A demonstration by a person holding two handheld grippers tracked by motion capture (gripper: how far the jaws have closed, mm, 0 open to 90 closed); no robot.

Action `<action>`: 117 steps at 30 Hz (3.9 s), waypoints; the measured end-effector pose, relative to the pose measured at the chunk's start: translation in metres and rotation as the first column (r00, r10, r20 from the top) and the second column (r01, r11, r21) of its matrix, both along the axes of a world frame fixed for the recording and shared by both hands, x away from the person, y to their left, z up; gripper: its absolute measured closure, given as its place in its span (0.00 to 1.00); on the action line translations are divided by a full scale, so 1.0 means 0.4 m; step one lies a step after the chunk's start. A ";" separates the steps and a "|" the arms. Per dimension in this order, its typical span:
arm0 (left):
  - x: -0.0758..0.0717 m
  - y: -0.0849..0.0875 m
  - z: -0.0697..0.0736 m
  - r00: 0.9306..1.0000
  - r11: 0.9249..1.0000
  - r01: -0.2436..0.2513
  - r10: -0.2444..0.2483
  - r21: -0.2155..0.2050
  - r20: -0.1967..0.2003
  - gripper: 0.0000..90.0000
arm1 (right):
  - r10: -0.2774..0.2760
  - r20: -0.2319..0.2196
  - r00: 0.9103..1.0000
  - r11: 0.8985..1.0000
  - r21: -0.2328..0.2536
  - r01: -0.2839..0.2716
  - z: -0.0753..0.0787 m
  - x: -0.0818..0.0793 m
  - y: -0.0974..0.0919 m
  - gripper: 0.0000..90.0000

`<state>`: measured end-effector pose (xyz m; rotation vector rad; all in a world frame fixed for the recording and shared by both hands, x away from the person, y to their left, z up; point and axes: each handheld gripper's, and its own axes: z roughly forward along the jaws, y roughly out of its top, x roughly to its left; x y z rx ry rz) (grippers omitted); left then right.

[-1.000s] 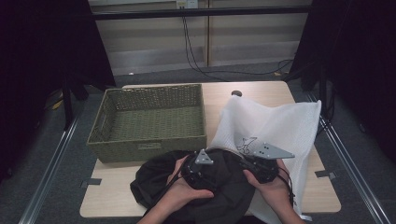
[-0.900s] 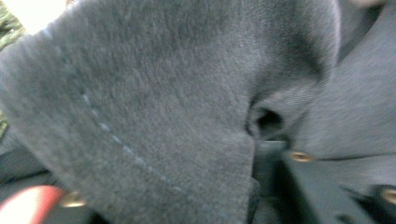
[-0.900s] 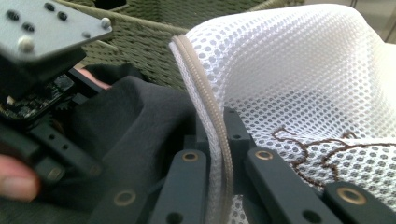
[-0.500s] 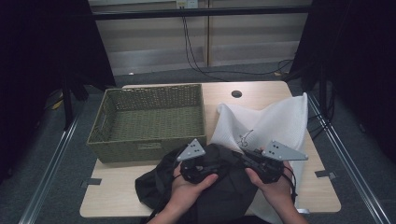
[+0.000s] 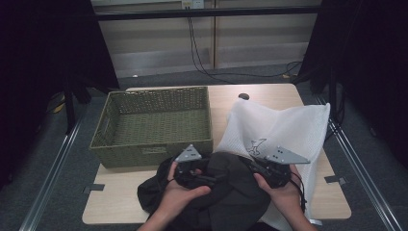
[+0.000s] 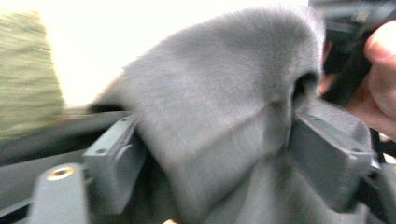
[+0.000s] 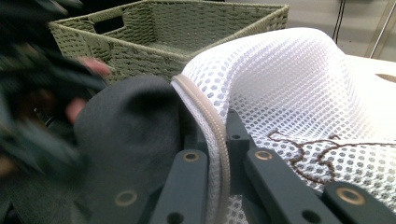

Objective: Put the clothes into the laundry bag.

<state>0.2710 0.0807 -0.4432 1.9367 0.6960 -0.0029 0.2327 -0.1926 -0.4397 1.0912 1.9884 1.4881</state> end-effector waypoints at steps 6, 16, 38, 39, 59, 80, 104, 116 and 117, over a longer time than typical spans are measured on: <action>0.032 0.031 -0.089 0.989 0.983 0.038 -0.012 0.179 -0.145 0.04 | 0.007 -0.009 1.000 1.000 -0.008 -0.007 -0.003 0.003 0.007 0.99; 0.004 -0.019 -0.066 0.994 0.974 0.093 -0.079 0.206 -0.075 0.80 | 0.038 -0.009 0.999 0.998 -0.040 -0.039 -0.009 0.005 0.037 0.98; 0.000 -0.099 -0.060 0.998 0.997 -0.017 0.012 -0.076 -0.059 0.65 | 0.036 -0.009 0.999 0.999 0.037 -0.036 0.009 -0.006 0.009 0.99; -0.005 -0.089 -0.049 0.999 0.995 -0.017 0.013 -0.098 -0.049 0.65 | 0.036 -0.009 0.999 0.999 0.037 -0.036 0.009 -0.006 0.009 0.99; -0.010 -0.162 -0.058 0.993 0.993 -0.116 0.116 -0.004 -0.015 0.90 | 0.120 -0.014 0.993 0.983 0.140 -0.117 0.008 -0.010 0.036 0.98; -0.023 -0.053 -0.019 0.997 0.999 0.011 -0.015 0.053 0.075 0.12 | 0.005 -0.034 0.999 0.996 0.090 -0.002 -0.002 0.006 -0.008 0.99; -0.009 -0.156 -0.063 0.998 0.994 -0.058 0.060 -0.097 0.015 0.79 | 0.157 0.016 0.987 0.978 0.135 -0.158 0.052 -0.020 0.026 0.98; -0.058 -0.086 -0.042 0.991 0.999 0.034 -0.039 0.041 0.128 0.31 | 0.082 -0.059 0.995 0.996 0.043 -0.080 -0.024 0.007 0.012 0.98; -0.060 -0.069 -0.035 0.993 0.999 0.011 -0.015 0.034 0.117 0.26 | 0.081 -0.058 0.995 0.996 0.042 -0.078 -0.024 0.008 0.013 0.98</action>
